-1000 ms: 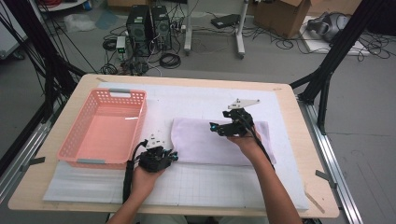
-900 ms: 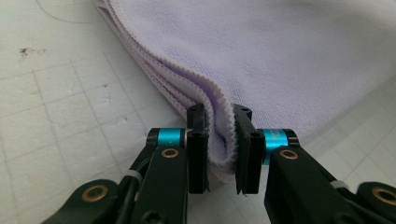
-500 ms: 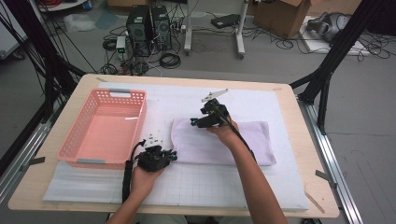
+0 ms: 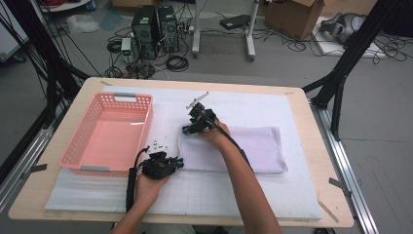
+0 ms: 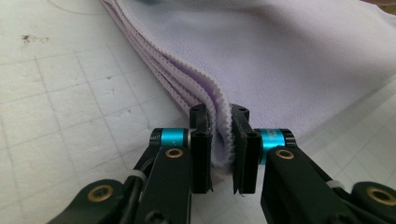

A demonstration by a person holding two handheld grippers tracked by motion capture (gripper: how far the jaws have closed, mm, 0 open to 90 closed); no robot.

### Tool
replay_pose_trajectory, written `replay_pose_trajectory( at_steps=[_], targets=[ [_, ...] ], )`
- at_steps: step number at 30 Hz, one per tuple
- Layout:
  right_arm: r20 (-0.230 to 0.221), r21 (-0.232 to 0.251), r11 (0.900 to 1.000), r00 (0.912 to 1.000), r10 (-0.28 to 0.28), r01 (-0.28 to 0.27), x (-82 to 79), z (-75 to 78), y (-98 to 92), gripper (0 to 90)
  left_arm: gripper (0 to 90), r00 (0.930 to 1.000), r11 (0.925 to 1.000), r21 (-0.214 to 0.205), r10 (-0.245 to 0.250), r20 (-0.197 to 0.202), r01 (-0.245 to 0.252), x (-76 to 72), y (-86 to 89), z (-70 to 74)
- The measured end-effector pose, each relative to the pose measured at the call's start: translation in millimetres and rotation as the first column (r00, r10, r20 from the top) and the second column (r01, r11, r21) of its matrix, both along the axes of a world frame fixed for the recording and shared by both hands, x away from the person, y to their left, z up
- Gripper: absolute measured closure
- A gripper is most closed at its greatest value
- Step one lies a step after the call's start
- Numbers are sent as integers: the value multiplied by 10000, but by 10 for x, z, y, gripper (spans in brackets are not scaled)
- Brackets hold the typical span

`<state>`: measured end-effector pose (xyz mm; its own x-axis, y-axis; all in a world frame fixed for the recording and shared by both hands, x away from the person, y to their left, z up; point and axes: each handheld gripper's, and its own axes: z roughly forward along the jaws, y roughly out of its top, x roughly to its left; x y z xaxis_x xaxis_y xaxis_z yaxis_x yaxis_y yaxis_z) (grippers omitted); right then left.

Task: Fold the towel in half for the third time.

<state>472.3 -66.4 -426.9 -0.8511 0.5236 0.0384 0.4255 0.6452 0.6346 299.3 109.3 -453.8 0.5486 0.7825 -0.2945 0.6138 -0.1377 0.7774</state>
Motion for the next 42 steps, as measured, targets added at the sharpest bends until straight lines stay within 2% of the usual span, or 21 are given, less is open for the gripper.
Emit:
replay_pose_trajectory(
  at_steps=[4, 5, 6, 8, 10, 13, 14, 17, 19, 22, 26, 27, 35, 42],
  targets=[
    [-370, -189, 9995, 9990, 238, -246, 25, -14, 52, 591, 804, 10000, 10000, -59, 15, -47, -15, 1, 9, -2],
    [-297, -187, 9990, 9987, 412, -417, 35, -13, 51, 625, 805, 10000, 10000, -58, 8, -52, -8, 1, 9, -1],
    [-463, -233, 9990, 9983, 368, -379, 24, -2, 53, 674, 809, 10000, 10000, -41, -19, -39, 19, 1, 13, 0],
    [-474, -309, 9981, 9976, 510, -525, 21, 8, 52, 771, 816, 10000, 10000, -63, 17, -34, -18, -1, 23, 8],
    [-424, -245, 9981, 9976, 548, -559, 19, 18, 58, 805, 822, 10000, 10000, -77, 4, -40, -4, -6, 44, 23],
    [-443, 192, 9985, 9977, 520, -512, -16, 50, 90, 818, 826, 10000, 9999, -142, 28, 15, -28, -32, 91, 71],
    [-299, 275, 9978, 9977, 610, -602, -35, 74, 107, 819, 827, 9999, 9998, -190, 53, 86, -52, -49, 109, 102],
    [-48, 727, 9949, 9975, 710, -704, -64, 161, 95, 819, 827, 9986, 9990, -425, 128, 518, -106, -95, 140, 234],
    [48, 1242, 9901, 9978, 659, -660, -70, 231, 39, 819, 825, 9962, 9974, -717, 65, 867, -3, -111, 136, 317],
    [179, 1817, 9817, 9984, 543, -566, -87, 325, -68, 818, 825, 9946, 9949, -996, -70, 1037, 173, -95, 90, 395],
    [311, 2344, 9714, 9990, 311, -376, -110, 427, -273, 819, 824, 9931, 9916, -1226, -270, 1138, 410, -58, -4, 447],
    [320, 2420, 9696, 9990, 307, -375, -112, 448, -326, 818, 825, 9918, 9908, -1208, -470, 1192, 614, -29, -90, 486],
    [666, 2723, 9621, 9978, -22, -160, -167, 567, -669, 819, 824, 9821, 9858, -957, -1235, 1421, 1378, 47, -474, 656],
    [817, 2804, 9593, 9950, -569, 318, -223, 621, -1018, 818, 823, 9754, 9806, -683, -1734, 1364, 1838, 106, -764, 683]
  ],
)
